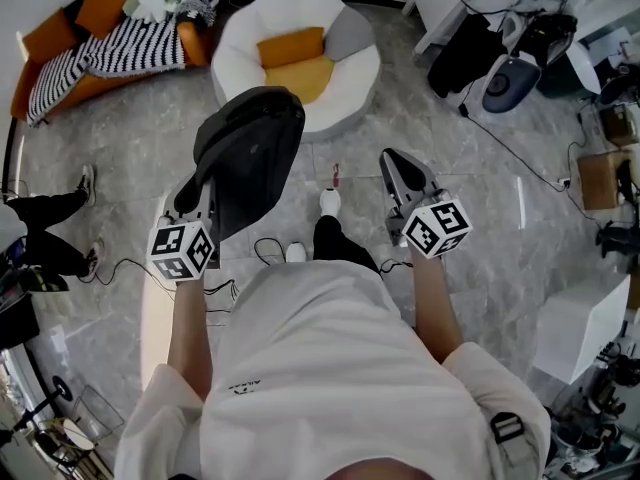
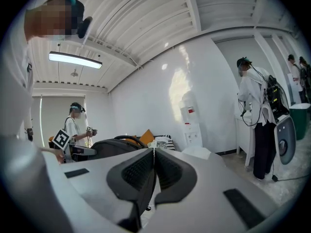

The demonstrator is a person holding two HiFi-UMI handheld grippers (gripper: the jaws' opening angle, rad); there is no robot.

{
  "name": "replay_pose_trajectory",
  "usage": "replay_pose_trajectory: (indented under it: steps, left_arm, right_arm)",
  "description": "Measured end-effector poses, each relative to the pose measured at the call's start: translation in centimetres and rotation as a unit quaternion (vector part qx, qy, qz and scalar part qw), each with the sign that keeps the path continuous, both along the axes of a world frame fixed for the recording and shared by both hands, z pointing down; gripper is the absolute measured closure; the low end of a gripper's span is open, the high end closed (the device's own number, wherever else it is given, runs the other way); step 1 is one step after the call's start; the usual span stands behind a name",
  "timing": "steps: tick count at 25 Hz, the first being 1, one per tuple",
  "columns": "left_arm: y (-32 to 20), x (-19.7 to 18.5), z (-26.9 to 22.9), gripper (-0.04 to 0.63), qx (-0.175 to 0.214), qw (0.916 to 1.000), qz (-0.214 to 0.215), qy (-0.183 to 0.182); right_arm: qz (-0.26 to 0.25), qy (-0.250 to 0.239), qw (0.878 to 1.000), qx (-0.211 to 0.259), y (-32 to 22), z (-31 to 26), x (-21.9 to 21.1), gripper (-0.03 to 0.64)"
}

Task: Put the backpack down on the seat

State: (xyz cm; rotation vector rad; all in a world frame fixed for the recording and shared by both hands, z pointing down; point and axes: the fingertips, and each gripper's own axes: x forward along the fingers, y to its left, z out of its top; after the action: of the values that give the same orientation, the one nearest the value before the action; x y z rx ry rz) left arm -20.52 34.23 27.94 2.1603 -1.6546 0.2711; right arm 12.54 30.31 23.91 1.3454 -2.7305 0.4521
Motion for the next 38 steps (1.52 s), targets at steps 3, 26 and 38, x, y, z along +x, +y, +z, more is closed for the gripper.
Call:
replay_pose_trajectory:
  steps: [3, 26, 38]
  left_arm:
    - [-0.9, 0.1, 0.1, 0.534, -0.002, 1.0000, -0.004, -0.004]
    - [-13.5, 4.4, 0.0, 0.534, -0.019, 0.9991, -0.038, -0.002]
    - [-20.1, 8.1, 0.4, 0.534, -0.032, 0.9969, -0.070, -0.012]
  right_arm:
    - [-0.012, 0.006, 1.000, -0.001, -1.2, 0.3, -0.2, 0.592]
    - [-0.061, -0.009, 0.998, -0.019, -17.4, 1.1, 2.7, 0.592]
    - [-0.082, -0.022, 0.996, -0.025, -25.1, 2.6, 6.2, 0.592]
